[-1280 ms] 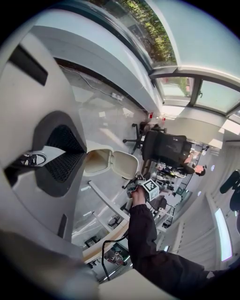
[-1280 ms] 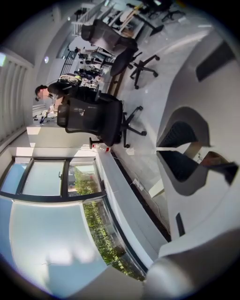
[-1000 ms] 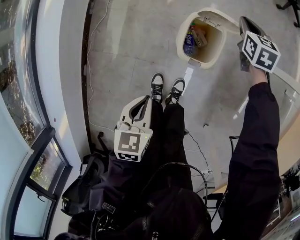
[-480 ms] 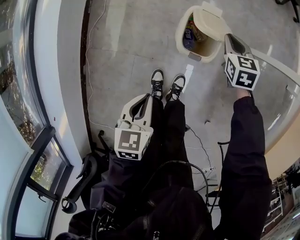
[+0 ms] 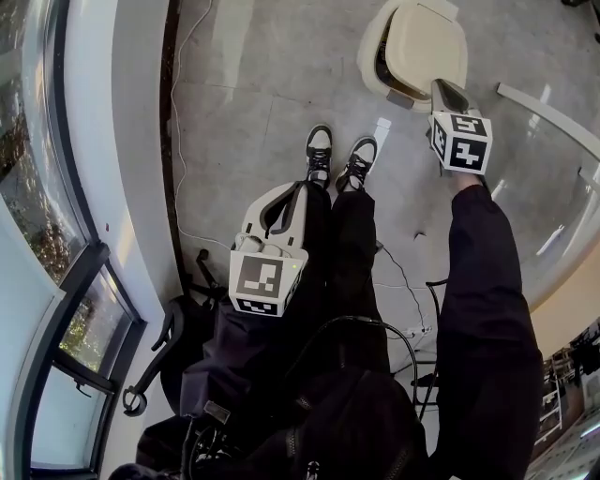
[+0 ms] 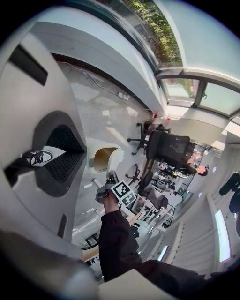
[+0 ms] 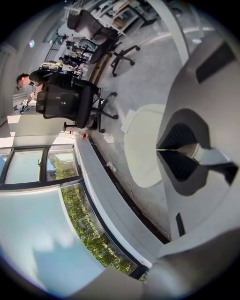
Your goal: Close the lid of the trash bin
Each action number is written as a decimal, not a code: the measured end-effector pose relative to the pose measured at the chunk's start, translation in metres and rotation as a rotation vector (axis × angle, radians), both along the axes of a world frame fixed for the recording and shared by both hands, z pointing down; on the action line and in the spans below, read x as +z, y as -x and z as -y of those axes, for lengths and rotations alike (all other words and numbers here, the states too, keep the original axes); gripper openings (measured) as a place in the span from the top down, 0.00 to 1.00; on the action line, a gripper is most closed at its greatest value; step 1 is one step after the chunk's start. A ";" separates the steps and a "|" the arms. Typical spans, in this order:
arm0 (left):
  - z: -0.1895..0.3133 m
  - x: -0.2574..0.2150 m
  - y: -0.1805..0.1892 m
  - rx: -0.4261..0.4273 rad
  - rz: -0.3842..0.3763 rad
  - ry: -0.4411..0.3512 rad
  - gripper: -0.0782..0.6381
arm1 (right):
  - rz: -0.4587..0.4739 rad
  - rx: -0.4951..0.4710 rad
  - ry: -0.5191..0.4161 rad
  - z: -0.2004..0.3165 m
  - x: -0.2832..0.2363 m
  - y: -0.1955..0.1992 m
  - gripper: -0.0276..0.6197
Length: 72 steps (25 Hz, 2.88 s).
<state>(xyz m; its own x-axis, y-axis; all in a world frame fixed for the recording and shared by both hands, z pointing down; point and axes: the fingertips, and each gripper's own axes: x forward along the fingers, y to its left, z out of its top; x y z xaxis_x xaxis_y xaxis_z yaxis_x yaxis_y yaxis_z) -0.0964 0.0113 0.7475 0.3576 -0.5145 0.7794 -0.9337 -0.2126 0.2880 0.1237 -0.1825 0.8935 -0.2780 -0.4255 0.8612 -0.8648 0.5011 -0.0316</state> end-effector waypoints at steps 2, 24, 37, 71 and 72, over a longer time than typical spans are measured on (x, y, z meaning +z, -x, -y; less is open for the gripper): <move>-0.004 0.003 0.004 -0.009 -0.001 0.010 0.89 | -0.003 -0.006 0.023 -0.006 0.012 0.002 0.95; -0.025 0.025 0.024 -0.057 -0.015 0.060 0.89 | -0.048 -0.046 0.210 -0.030 0.097 0.008 0.95; -0.022 0.027 0.022 -0.053 -0.021 0.061 0.89 | -0.042 -0.044 0.214 -0.031 0.101 0.006 0.94; 0.055 -0.091 -0.008 0.023 -0.023 -0.151 0.89 | 0.156 -0.044 -0.102 -0.019 -0.124 0.043 0.95; 0.064 -0.109 -0.013 0.031 -0.025 -0.179 0.89 | 0.167 -0.048 -0.148 -0.017 -0.159 0.044 0.95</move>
<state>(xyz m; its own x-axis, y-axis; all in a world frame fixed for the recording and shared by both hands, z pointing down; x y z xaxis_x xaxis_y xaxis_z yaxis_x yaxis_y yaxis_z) -0.0838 -0.0530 0.6382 0.3933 -0.6326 0.6672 -0.9191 -0.2909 0.2660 0.0794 -0.1652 0.7347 -0.4349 -0.5266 0.7305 -0.8286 0.5517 -0.0956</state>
